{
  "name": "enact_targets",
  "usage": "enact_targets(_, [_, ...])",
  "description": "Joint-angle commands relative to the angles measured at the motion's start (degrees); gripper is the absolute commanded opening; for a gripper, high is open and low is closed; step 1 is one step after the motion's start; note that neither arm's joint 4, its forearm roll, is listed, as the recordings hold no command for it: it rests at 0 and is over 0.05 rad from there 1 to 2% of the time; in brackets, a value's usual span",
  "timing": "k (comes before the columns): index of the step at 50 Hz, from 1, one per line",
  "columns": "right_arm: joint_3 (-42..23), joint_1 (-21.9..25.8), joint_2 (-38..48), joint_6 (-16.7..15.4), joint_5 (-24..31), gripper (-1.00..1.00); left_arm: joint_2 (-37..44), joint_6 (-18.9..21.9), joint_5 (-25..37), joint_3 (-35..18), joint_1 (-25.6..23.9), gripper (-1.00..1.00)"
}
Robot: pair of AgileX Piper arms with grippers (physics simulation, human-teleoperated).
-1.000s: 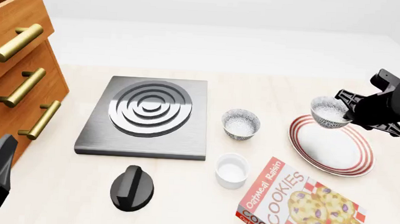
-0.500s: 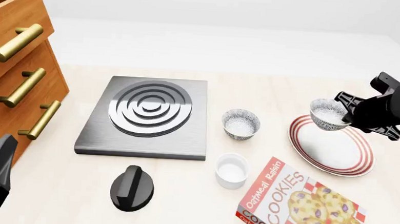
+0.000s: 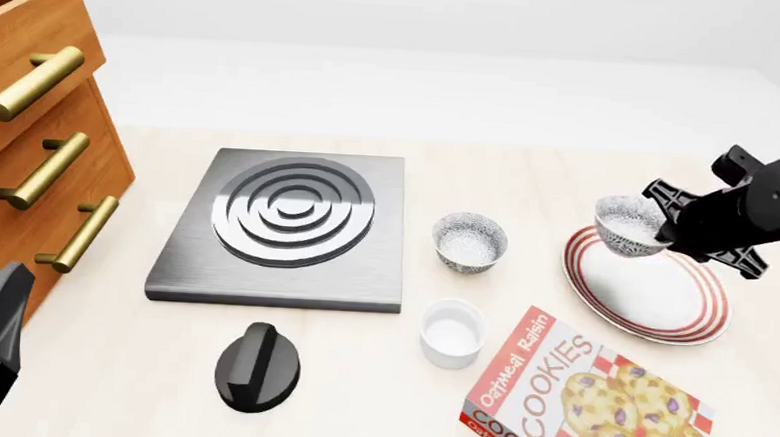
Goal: Pick the akita bowl next to the plate and place it on the plate.
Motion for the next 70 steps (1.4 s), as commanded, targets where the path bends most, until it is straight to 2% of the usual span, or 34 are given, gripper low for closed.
enact_targets(1, [-0.82,-0.44,1.75,2.11,-0.01,-1.00,0.00,0.00,0.00,0.00,0.00,1.00])
enact_targets(34, [-4.00,-3.90,5.17,4.32,1.21,-1.00,0.00,0.00,0.00,0.00,0.00,1.00])
enact_targets(49, [-4.99,-6.52,7.79,3.98,0.86,-1.00,0.00,0.00,0.00,0.00,0.00,1.00])
enact_targets(62, [-0.72,-4.95,6.36,5.11,-1.15,-1.00,0.00,0.00,0.00,0.00,0.00,1.00])
enact_targets(70, [-0.25,-4.66,6.19,5.41,-1.41,-1.00,0.00,0.00,0.00,0.00,0.00,1.00])
